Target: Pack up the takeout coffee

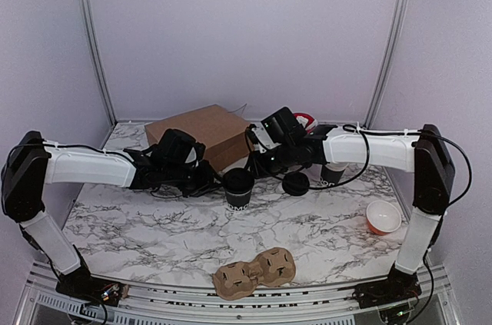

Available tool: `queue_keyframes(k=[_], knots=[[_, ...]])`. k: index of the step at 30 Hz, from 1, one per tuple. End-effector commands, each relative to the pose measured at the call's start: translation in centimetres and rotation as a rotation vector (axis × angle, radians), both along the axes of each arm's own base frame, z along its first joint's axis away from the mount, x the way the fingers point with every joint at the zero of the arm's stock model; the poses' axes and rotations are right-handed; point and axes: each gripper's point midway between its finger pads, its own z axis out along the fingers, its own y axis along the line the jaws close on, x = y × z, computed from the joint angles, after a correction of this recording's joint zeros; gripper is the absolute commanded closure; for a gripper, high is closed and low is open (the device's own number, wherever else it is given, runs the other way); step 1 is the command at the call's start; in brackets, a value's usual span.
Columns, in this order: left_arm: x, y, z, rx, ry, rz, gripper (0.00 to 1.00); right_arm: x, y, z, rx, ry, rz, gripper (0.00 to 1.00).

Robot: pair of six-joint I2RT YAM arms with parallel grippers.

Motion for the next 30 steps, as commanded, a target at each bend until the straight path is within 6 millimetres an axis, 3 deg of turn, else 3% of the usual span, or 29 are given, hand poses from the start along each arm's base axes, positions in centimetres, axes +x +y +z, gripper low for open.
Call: queue_keyframes(k=[1,12,30], knots=[[-0.1,-0.1,-0.8,0.016,0.013,-0.023,0.80,-0.4,0.8,-0.3,0.005,0.012,0.007,0.78],[-0.3,1.1,-4.0,0.138,0.042,-0.033,0.92,-1.3,0.4,-1.8,0.002,0.054,-0.007,0.81],[-0.9,2.2,-7.5,0.256,0.072,-0.055,1.00,-3.5,-1.3,-4.0,0.048,0.127,-0.056,0.84]])
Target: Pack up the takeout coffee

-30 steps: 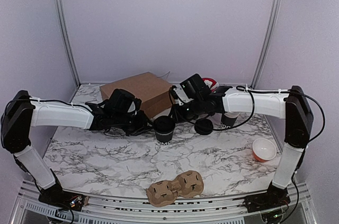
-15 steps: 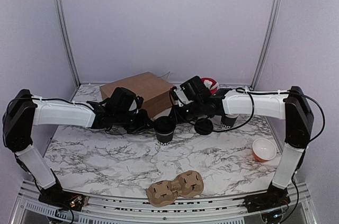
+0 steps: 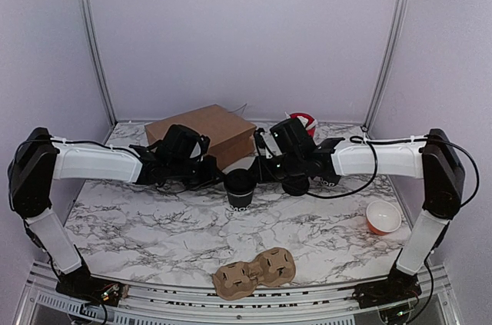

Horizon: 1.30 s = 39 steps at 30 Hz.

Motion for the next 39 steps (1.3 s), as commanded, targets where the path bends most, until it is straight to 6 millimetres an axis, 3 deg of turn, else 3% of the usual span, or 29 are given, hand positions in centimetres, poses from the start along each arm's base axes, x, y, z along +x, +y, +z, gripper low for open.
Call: queue_keyframes(k=[1,4,7,12,17,25,39], knots=[[-2.8,2.9,-7.4,0.216,0.150,-0.016,1.00,-2.5,-0.8,-3.5,-0.056,0.124,0.015,0.84],[-2.2,2.6,-6.3,0.211,0.122,-0.018,0.99,-2.2,-0.9,-3.2,-0.053,0.122,-0.005,0.84],[-1.3,2.0,-3.9,0.190,0.074,-0.019,0.95,-2.9,-0.2,-2.5,-0.052,0.107,-0.005,0.84],[-0.2,0.9,-0.3,0.144,0.016,-0.031,0.89,-2.1,-0.4,-1.6,-0.051,0.092,-0.064,0.84],[0.1,0.6,1.5,0.108,-0.004,-0.037,0.85,-1.7,-0.5,-0.8,-0.035,0.078,-0.112,0.83],[-0.2,1.4,2.9,0.078,-0.013,-0.023,0.81,-1.4,-0.1,0.6,-0.010,0.056,-0.136,0.83],[-2.5,2.5,2.4,0.040,0.036,-0.046,0.78,-1.5,1.1,4.2,0.046,0.005,-0.101,0.77]])
